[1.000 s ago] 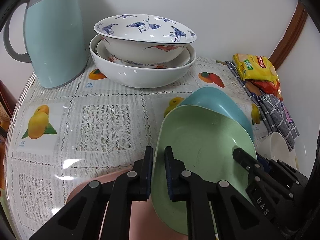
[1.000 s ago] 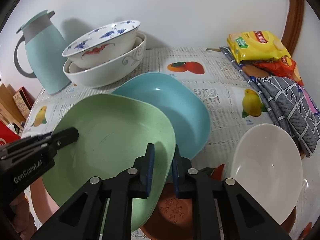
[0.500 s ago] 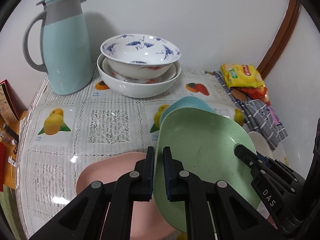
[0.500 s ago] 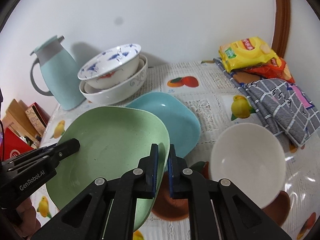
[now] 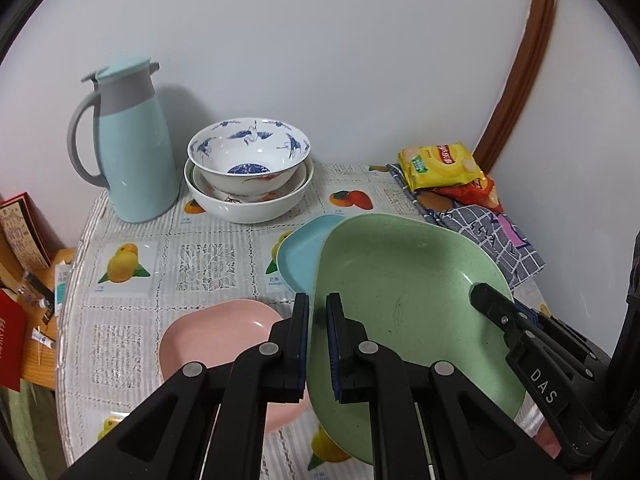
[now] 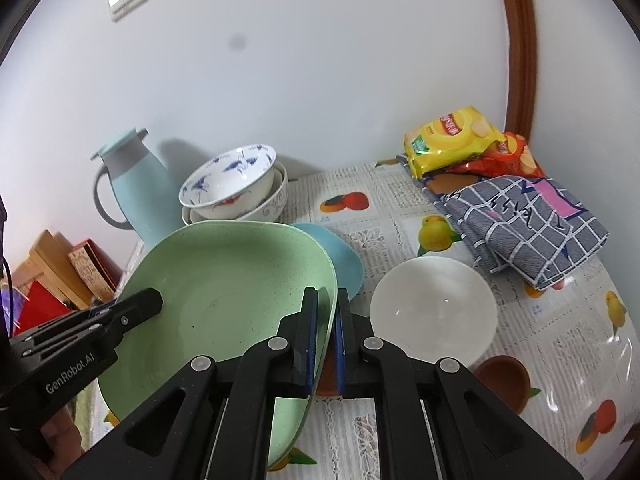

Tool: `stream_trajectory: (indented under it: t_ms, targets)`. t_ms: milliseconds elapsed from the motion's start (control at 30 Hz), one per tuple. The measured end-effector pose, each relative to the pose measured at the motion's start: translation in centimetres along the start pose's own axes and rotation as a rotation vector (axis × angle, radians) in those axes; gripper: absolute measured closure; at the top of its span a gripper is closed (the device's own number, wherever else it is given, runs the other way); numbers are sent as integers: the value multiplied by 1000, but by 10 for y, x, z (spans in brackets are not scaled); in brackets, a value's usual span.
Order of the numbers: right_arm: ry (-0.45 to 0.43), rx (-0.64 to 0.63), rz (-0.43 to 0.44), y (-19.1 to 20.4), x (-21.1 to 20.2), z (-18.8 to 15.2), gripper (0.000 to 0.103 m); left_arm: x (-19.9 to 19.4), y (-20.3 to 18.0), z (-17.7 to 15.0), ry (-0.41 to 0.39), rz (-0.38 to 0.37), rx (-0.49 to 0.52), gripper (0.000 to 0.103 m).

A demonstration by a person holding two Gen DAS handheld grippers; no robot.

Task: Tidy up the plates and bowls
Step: 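Lift the green plate with both grippers and carry it over the pink plate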

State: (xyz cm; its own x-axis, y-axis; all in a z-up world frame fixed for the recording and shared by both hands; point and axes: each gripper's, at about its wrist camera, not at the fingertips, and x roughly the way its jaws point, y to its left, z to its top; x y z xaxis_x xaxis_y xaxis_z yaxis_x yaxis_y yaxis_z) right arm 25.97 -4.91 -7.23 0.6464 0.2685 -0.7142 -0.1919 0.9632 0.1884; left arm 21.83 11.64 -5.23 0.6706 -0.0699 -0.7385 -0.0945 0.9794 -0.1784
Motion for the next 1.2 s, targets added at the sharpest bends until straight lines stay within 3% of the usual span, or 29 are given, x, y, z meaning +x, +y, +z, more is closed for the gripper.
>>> stream_trajectory:
  t_ms: [667, 1200]
  targets:
    - [-57, -5, 27, 4, -51, -7, 96, -49, -12, -13, -55, 13, -14, 94]
    - [-61, -23, 45, 22, -55, -10, 96, -59, 2, -21, -59, 23, -51, 94]
